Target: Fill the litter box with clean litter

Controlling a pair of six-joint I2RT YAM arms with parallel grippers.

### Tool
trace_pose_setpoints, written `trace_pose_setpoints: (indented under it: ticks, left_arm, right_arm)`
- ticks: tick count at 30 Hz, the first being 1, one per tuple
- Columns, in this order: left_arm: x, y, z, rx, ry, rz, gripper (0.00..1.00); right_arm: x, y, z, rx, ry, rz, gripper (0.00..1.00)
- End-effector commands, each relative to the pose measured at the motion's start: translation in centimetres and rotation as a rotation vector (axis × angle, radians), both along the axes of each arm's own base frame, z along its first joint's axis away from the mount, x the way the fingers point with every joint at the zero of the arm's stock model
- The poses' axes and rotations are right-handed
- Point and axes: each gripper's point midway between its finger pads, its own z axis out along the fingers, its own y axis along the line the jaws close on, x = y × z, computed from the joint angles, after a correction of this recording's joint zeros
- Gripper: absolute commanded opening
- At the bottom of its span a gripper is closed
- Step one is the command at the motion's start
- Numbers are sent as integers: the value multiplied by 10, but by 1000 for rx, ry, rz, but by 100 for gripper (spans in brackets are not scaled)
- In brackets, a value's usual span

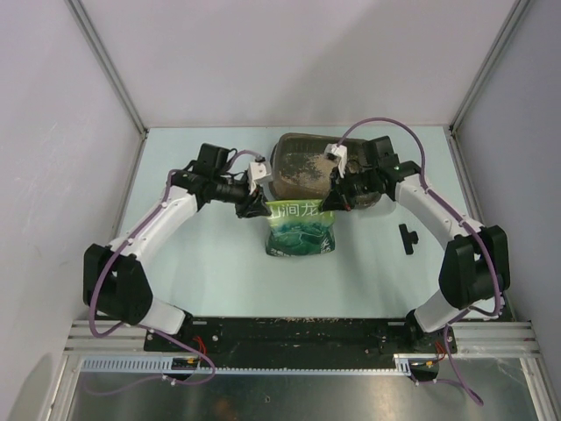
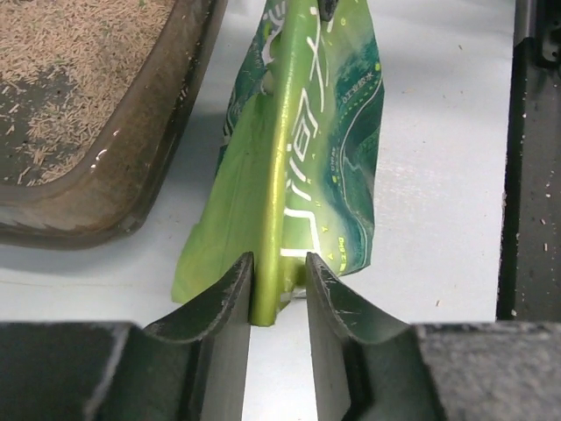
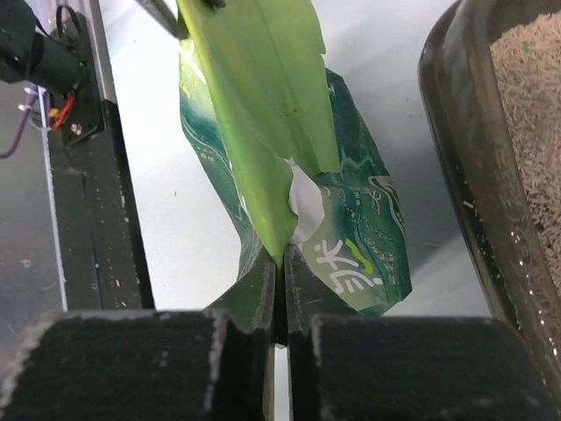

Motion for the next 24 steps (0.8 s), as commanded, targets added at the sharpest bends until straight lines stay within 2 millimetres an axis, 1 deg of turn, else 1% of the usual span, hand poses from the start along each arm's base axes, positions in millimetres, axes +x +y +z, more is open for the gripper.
trace_pose_setpoints:
  ticks: [1,2,3,4,5,8,10,13,14,15,16,17,18,19,20,21,23,24]
  left_arm:
    - [-3,-19,8,0,-23,-49,35]
    - [-2,-30,13,-14,-47,-71,37]
    - [-2,-35,13,-15,-45,-76,38]
    - [-1,-40,9,-12,-39,-85,40]
    - [0,-48,10,-9,-60,-93,41]
    - [5,-57,12,-9,-86,-95,42]
    - [10,-58,14,-9,-91,-82,42]
    - [13,-60,7,-1,-79,-84,41]
    - [14,-60,2,5,-65,-83,31]
    - [15,-60,-5,12,-46,-81,24]
    - [14,-60,-8,15,-36,-80,12]
    - [14,-59,-10,12,-17,-74,8]
    - [13,-59,-9,6,-5,-70,4]
    - [10,-61,-7,-11,13,-80,0]
    - [10,-61,-5,-21,35,-69,0]
    - [9,-61,-3,-30,50,-67,0]
    - [6,-64,0,-51,94,-65,0]
    - [4,-64,2,-57,107,-67,0]
  right_arm:
    - [9,4,44,99,-40,-14,0]
    - [8,5,43,95,-35,-11,0]
    - [8,5,42,93,-31,-11,0]
    - [7,5,43,94,-32,-7,0]
    - [6,3,41,88,-28,-7,0]
    - [1,0,38,71,-30,7,0]
    - [-2,-2,37,70,-20,14,0]
    - [-6,-4,31,66,21,20,0]
    - [-7,-5,30,66,34,21,0]
    - [-6,-7,30,68,39,14,0]
    - [-3,-9,29,64,46,-3,0]
    - [8,-16,30,59,24,-48,20]
    - [17,-21,34,55,18,-99,37]
    - [24,-26,42,62,-21,-119,46]
    - [36,-36,60,93,-111,-148,57]
    - [40,-39,71,105,-169,-152,61]
    - [45,-43,86,103,-295,-136,69]
    - [37,-39,93,95,-357,-97,71]
